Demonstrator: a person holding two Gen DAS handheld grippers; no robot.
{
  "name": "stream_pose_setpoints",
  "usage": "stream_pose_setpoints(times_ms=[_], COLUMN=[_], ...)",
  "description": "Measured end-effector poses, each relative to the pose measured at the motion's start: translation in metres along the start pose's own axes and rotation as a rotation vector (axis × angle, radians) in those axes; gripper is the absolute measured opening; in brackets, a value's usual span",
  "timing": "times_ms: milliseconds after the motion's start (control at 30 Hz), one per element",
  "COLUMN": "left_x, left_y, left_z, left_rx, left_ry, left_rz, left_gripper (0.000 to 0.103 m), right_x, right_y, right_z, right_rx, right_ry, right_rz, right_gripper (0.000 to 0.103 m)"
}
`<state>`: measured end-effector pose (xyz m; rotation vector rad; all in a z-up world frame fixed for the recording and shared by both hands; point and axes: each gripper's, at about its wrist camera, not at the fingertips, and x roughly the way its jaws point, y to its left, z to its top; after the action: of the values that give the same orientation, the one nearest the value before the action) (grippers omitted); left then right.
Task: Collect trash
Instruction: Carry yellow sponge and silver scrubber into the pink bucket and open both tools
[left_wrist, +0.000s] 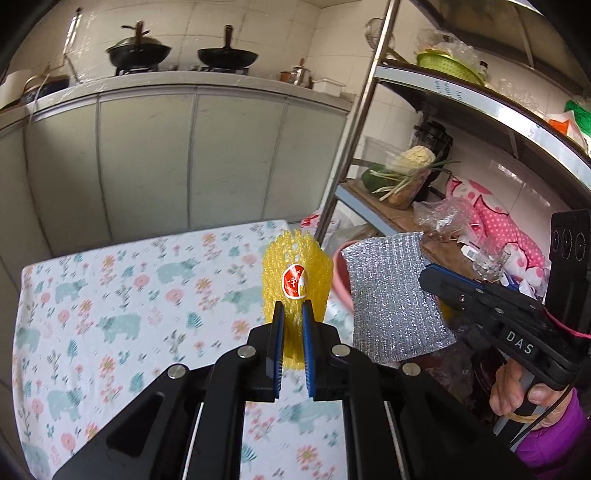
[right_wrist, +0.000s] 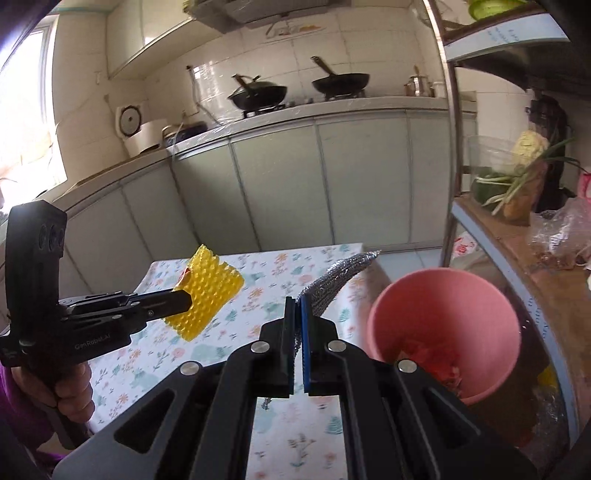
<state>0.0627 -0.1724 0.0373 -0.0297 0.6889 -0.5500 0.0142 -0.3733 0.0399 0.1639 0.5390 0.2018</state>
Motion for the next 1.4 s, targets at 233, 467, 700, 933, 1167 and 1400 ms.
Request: stream_pose_setpoints(times_ms=[233,467,700,933,1167,1400], left_x=[0.045,0.100,0.150,0.187,0.207,0.215], left_y=[-0.045,-0.085,-0.103,-0.114,-0.125,-0.132], left_z=[0.028,0.033,0.026,0.022,0.016,0.013], left_rx=[0.062,0.113,0.114,0.127,0.144,0.150], left_ry=[0.009,0.069,0.144,0.199,0.216,0.222], left_rz=[-0.082,-0.129,-0.126,-0.112,-0.097,-0.065], left_gripper=[0.008,0.009,0.009,0.009,0.009,0.013], right_x=[-0.005,0.007,0.027,0.046,0.057,0.066], right_y=[-0.051,-0.089,-0.123,-0.145,-0.155,-0.164], right_z=[0.013,0.003,-0.013,-0.028,-0.037,-0.043], right_rx=[0.028,0.071,0.106,0.123,0.116,0.130], right_ry=[-0.038,-0.014,0.046,0.087,0.116,0.159], right_rz=[-0.123,-0.190,-0.236,-0.251,-0.247,-0.265], right_gripper=[0.003,0.003,0.003,0.003,0.003,0.005])
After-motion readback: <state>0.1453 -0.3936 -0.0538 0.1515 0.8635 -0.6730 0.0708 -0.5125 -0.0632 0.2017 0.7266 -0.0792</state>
